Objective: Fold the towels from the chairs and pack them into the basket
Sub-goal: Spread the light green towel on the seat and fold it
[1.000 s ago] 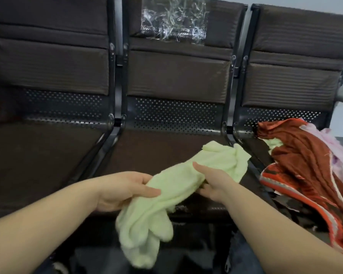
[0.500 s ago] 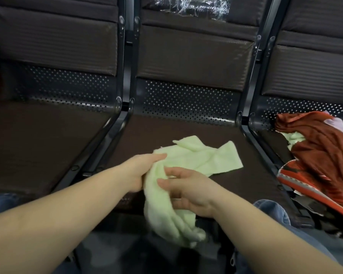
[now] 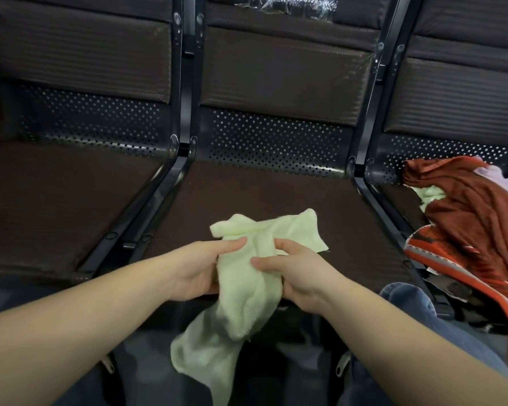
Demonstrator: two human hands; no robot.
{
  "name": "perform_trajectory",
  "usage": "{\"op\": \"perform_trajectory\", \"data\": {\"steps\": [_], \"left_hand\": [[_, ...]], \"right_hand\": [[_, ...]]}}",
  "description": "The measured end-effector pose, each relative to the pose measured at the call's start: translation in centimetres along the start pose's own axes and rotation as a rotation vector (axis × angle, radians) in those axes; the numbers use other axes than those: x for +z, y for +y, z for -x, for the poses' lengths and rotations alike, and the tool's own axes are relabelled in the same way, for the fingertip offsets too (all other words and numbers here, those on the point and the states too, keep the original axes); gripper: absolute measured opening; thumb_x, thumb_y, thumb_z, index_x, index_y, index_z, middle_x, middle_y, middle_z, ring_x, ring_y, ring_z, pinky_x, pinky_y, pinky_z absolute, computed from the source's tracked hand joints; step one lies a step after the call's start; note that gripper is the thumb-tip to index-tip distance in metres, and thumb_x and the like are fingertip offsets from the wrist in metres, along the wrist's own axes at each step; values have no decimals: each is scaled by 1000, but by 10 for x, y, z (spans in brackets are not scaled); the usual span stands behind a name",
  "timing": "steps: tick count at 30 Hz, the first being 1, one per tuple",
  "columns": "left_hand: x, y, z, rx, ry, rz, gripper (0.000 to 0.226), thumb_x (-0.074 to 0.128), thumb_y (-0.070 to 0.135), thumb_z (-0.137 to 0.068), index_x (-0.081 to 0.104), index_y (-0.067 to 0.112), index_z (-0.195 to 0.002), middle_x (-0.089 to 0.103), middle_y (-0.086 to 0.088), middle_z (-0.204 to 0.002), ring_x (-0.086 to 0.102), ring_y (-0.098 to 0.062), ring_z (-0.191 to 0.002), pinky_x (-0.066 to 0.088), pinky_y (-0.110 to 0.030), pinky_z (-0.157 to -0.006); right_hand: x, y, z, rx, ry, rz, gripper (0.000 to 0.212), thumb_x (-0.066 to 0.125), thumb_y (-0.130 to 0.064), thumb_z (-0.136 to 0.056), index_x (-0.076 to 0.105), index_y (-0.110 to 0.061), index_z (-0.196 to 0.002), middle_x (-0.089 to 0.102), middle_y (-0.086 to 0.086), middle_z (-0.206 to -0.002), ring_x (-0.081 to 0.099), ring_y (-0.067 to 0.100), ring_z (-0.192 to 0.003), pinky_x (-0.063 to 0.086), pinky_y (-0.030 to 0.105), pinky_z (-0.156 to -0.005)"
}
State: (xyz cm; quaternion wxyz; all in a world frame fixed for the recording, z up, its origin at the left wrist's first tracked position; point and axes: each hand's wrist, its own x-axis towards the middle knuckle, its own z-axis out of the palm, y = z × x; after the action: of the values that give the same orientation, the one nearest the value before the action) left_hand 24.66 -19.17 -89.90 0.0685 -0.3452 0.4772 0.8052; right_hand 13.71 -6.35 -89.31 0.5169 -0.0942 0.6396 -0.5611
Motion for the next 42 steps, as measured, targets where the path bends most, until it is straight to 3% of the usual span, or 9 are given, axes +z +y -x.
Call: {"op": "perform_trajectory", "data": {"steps": [6,13,17,20,24,29,34,37,42], "left_hand": [[-5,4,7,95,145,88,38,62,33,-85,68,6,-111,73,-13,-102,72,-25,-85,53,-35,-68],[-19,6,12,193,258,174,35,62,25,-89,64,5,-118,71,-15,-108,67,-30,-100,52,-41,-81],[-23,9,14,330,232,132,30,58,21,-92,64,6,-117,71,-13,-107,69,-25,-95,52,-38,-77],[-18,9,21,345,112,30,33,64,27,-79,65,5,-104,72,-13,-100,70,-23,-86,54,-36,-74],[-8,7,32,321,-57,-105,31,71,33,-71,63,8,-88,70,-10,-86,68,-19,-74,57,-29,-66],[-9,10,40,318,-182,-254,65,92,51,-39,63,12,-83,68,-10,-86,65,-21,-77,53,-30,-70],[-6,11,48,388,-230,-375,72,91,54,-40,67,20,-99,72,-5,-95,68,-18,-86,53,-29,-75],[-2,9,51,419,-230,-479,60,86,61,-44,74,22,-88,69,-1,-85,62,-12,-78,48,-26,-72],[-5,11,50,466,-136,-563,57,78,72,-46,71,20,-70,64,0,-71,57,-10,-68,45,-25,-69]], "right_hand": [[14,14,20,-52,-30,156,59,74,-4,-78,48,-11,-130,71,8,-108,69,23,-97,52,45,-94],[18,24,31,-163,-52,362,38,78,-20,-76,61,-7,-107,72,7,-94,70,22,-88,54,37,-88],[14,17,35,-282,227,690,35,74,-41,-78,56,-15,-91,63,-3,-90,60,12,-77,49,29,-72],[6,6,38,-453,396,820,42,72,-51,-75,47,-27,-100,52,-13,-108,54,5,-94,44,23,-76],[3,-3,42,-573,264,786,61,71,-51,-74,44,-33,-126,45,-24,-122,44,-5,-114,36,15,-89],[4,-7,47,-579,34,649,17,66,-36,-86,67,-30,-102,71,-14,-99,64,-3,-94,49,19,-84],[4,-9,52,-577,-49,558,21,75,-34,-80,69,-21,-96,73,3,-91,70,20,-87,56,40,-78],[2,-6,51,-563,-84,576,50,76,-51,-65,66,-9,-90,68,20,-87,65,34,-75,52,48,-67],[3,-10,56,-556,-117,591,27,80,-30,-74,68,-10,-87,70,9,-81,62,13,-69,50,34,-63]]}}
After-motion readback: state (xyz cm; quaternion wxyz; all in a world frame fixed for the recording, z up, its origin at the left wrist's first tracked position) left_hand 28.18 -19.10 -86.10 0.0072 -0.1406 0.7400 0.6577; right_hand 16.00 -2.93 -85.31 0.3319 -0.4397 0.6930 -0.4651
